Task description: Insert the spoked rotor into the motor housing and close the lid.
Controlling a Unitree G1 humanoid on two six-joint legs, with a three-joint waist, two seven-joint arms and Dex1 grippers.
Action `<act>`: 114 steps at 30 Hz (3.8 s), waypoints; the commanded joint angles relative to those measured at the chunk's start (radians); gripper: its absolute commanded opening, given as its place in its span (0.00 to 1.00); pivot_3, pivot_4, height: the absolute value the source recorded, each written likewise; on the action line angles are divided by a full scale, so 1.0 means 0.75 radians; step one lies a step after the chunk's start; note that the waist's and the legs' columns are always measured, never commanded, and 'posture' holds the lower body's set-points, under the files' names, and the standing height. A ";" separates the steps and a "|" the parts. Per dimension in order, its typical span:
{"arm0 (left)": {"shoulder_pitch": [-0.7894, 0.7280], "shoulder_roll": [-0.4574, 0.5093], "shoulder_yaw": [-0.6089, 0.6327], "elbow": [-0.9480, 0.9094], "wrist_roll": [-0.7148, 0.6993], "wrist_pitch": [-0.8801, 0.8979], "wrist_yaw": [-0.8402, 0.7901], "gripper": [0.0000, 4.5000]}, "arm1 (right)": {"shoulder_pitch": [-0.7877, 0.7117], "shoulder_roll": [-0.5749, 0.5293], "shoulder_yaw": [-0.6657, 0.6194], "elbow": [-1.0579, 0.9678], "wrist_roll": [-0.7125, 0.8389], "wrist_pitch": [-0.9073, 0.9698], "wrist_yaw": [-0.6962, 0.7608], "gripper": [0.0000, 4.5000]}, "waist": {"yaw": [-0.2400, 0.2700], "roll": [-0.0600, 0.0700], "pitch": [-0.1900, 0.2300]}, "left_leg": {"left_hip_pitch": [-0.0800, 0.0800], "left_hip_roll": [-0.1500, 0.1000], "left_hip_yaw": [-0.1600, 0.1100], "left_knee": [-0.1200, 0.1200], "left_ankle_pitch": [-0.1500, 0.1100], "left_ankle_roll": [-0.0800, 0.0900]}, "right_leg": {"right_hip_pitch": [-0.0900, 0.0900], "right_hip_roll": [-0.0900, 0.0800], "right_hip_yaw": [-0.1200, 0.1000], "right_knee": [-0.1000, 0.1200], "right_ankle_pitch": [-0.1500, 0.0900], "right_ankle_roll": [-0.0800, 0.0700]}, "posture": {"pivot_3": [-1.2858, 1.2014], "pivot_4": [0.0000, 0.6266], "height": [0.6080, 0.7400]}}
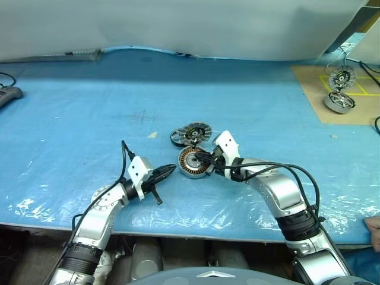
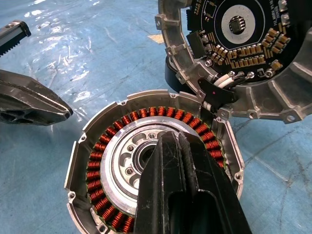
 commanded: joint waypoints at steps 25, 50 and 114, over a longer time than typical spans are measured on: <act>-0.013 0.008 0.001 -0.051 -0.017 0.008 -0.018 0.00 | 0.004 -0.006 0.074 -0.030 -0.063 0.032 -0.041 0.01 | 0.000 0.000 0.000 | 0.000 0.000 0.000 0.000 0.000 0.000 | 0.000 0.000 0.001 0.001 0.000 0.000 | 0.52 0.24 1.00; -0.610 0.123 0.154 0.430 -0.054 0.483 0.036 0.00 | 0.307 -0.116 -0.219 -0.166 0.161 -0.241 0.132 0.01 | 0.002 0.000 0.000 | -0.002 -0.001 0.000 0.004 0.000 0.000 | -0.002 0.000 0.001 0.002 0.000 0.000 | 0.52 0.24 1.00; -1.326 -0.111 0.014 1.546 0.404 0.173 -0.426 0.81 | 0.458 -0.090 -0.253 -0.167 0.156 -0.471 0.079 0.00 | 0.037 -0.006 0.004 | -0.006 -0.001 -0.007 -0.007 0.000 0.000 | 0.006 -0.004 -0.016 -0.013 0.000 0.000 | 0.52 0.24 1.00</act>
